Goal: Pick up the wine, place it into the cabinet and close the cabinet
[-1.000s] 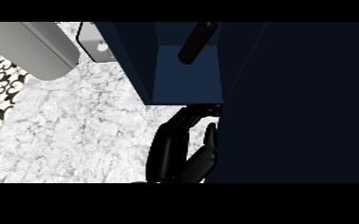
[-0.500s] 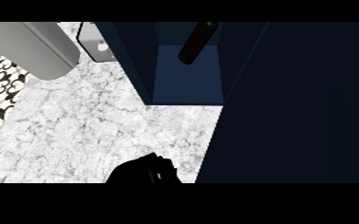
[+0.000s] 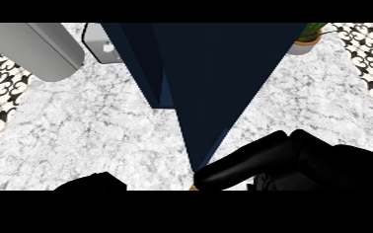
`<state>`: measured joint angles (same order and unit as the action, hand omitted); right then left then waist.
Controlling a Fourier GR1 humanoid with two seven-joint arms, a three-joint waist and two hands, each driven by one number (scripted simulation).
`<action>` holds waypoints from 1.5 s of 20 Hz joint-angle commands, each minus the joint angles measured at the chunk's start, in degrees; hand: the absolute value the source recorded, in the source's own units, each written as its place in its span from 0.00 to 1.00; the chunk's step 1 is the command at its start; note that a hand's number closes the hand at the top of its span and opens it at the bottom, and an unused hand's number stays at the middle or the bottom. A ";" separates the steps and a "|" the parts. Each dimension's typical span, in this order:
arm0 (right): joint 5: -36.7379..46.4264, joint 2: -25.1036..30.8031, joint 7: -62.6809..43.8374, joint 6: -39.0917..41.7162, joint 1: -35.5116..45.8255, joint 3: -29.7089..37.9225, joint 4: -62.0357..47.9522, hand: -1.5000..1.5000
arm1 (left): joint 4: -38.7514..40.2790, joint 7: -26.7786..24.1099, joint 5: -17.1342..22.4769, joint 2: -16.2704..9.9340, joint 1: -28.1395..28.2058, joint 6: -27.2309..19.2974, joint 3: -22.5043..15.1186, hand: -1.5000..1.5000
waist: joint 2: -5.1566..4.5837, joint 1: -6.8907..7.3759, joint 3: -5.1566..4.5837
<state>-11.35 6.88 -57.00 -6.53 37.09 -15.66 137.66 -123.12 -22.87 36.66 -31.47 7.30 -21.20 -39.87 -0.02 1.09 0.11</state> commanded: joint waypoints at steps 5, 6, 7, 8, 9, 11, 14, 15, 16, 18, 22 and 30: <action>2.77 -6.71 -1.40 -5.02 5.74 -11.58 -4.69 1.00 | -1.93 -5.68 12.03 -10.59 11.50 14.30 16.93 1.00 | 0.36 0.60 -0.32; 4.19 -6.74 -2.38 -5.76 4.90 -17.07 -4.53 1.00 | -1.97 -6.67 11.34 -10.70 12.23 14.73 17.33 1.00 | 0.57 0.69 -0.35; 4.58 -6.77 -2.94 -7.40 9.21 -17.41 -5.96 1.00 | -1.88 -6.02 13.30 -11.63 11.74 15.38 20.70 1.00 | 0.58 0.54 -0.35; 2.79 -6.79 -4.51 -5.14 11.93 -14.09 -6.79 1.00 | 0.31 -7.58 15.53 -13.05 14.50 19.32 23.34 1.00 | 0.52 0.78 -0.37; 4.51 -6.81 0.54 -5.61 11.13 -16.03 -9.12 1.00 | -0.88 -6.53 18.15 -15.60 15.87 22.05 26.51 1.00 | 0.39 1.01 -0.31; 3.80 -6.84 2.86 -10.07 15.52 -16.77 -16.65 1.00 | -1.03 -6.52 19.34 -17.16 17.25 24.96 28.82 1.00 | 0.32 1.69 -0.32; 7.02 -6.86 6.79 -14.37 18.68 -22.64 -22.66 1.00 | 3.45 -8.82 20.46 -17.55 20.29 32.05 31.61 1.00 | 0.37 1.65 -0.33; 8.73 -6.86 8.64 -16.03 22.01 -21.79 -26.52 1.00 | 1.19 -6.18 22.45 -18.77 18.88 30.06 33.36 1.00 | 0.31 1.62 -0.29; 7.10 -6.86 7.95 -15.55 24.70 -18.47 -28.95 1.00 | 3.92 -7.51 22.17 -18.39 19.60 33.44 33.67 1.00 | 0.23 1.49 -0.31; 7.48 -6.87 10.89 -19.44 27.89 -20.75 -34.13 1.00 | 3.99 -5.72 23.58 -18.89 18.67 33.87 34.76 1.00 | 0.15 1.25 -0.27; 5.64 -6.87 16.92 -21.39 34.48 -17.64 -46.86 1.00 | 6.14 -5.81 23.73 -19.46 19.73 38.06 36.49 1.00 | -0.13 1.92 -0.31; -2.13 -6.88 30.44 -17.02 39.39 -10.03 -70.02 1.00 | 6.62 -1.64 31.04 -22.00 19.51 39.99 42.93 1.00 | -0.64 2.06 -0.20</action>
<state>-11.34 0.00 -32.22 -25.51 73.91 -28.57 77.35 -117.34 -26.62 64.60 -52.27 27.16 18.01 0.45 -0.46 3.55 -0.13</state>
